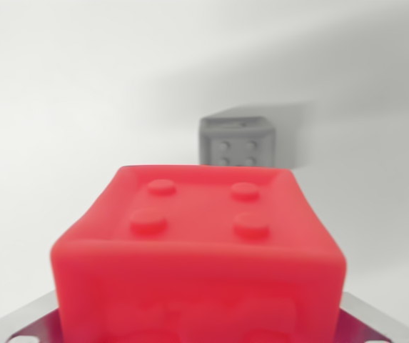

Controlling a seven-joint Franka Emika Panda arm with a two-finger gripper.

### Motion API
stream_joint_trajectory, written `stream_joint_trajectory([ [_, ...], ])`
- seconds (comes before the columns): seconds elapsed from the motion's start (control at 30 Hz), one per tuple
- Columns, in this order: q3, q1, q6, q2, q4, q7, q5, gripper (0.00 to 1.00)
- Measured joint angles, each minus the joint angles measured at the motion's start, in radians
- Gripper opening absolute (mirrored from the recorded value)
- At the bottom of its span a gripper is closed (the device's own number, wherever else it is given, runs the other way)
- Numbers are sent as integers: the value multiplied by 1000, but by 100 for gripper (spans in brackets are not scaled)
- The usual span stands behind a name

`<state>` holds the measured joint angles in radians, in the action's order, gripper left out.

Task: Destack cube

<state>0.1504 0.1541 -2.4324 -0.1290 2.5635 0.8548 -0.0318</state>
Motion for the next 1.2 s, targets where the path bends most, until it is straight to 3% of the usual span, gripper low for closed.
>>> stream_joint_trajectory([
  [1.2, -66, -68, -41, 120, -79, 147, 26, 0],
])
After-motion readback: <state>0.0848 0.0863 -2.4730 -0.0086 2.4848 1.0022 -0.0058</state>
